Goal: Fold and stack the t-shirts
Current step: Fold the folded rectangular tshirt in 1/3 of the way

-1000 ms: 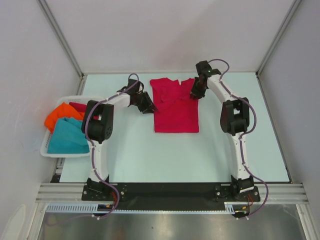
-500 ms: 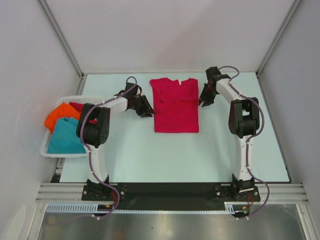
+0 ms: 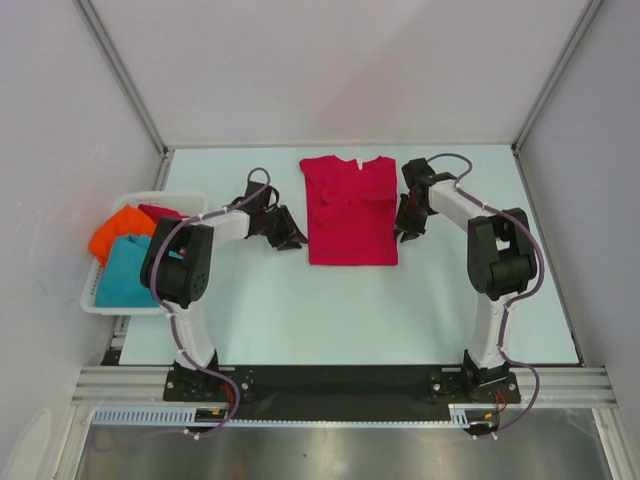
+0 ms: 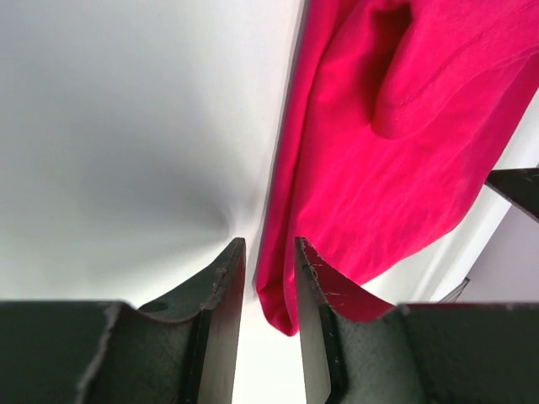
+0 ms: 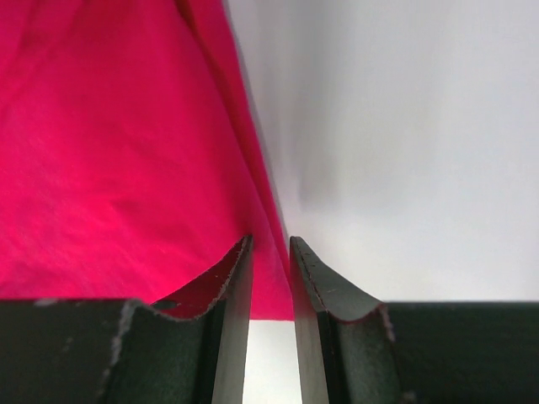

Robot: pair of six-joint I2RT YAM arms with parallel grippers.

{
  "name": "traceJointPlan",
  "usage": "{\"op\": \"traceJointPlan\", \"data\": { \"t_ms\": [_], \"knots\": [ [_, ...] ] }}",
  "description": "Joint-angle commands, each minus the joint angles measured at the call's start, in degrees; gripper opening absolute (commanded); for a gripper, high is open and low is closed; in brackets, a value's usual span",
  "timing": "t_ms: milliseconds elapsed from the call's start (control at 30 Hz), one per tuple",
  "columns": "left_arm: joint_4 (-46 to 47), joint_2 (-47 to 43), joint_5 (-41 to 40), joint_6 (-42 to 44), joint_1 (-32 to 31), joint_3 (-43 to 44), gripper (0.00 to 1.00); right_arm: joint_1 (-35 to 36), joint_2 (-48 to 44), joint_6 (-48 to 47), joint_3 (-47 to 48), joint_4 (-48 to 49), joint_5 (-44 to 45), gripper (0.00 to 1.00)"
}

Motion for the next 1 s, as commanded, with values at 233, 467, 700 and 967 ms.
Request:
{"op": "traceJointPlan", "data": {
  "t_ms": [233, 467, 700, 967],
  "knots": [
    [4.2, -3.0, 0.4, -1.7, -1.7, -2.6, 0.34, 3.3, -4.5, -0.1, -6.2, 2.8, 1.0, 0.29],
    [4.4, -3.1, 0.4, -2.2, -2.9, -2.7, 0.33, 4.0, -5.5, -0.1, -8.9, 3.0, 1.7, 0.28],
    [5.1, -4.6, 0.1, -3.7, -6.9, -4.0, 0.31, 5.4, -6.4, 0.5, -11.7, 3.5, 1.4, 0.26],
    [7.9, -8.0, -0.9, -5.4, -10.0, -10.9, 0.27, 7.3, -8.5, 1.6, -17.1, 6.1, 0.1, 0.13]
  ]
}}
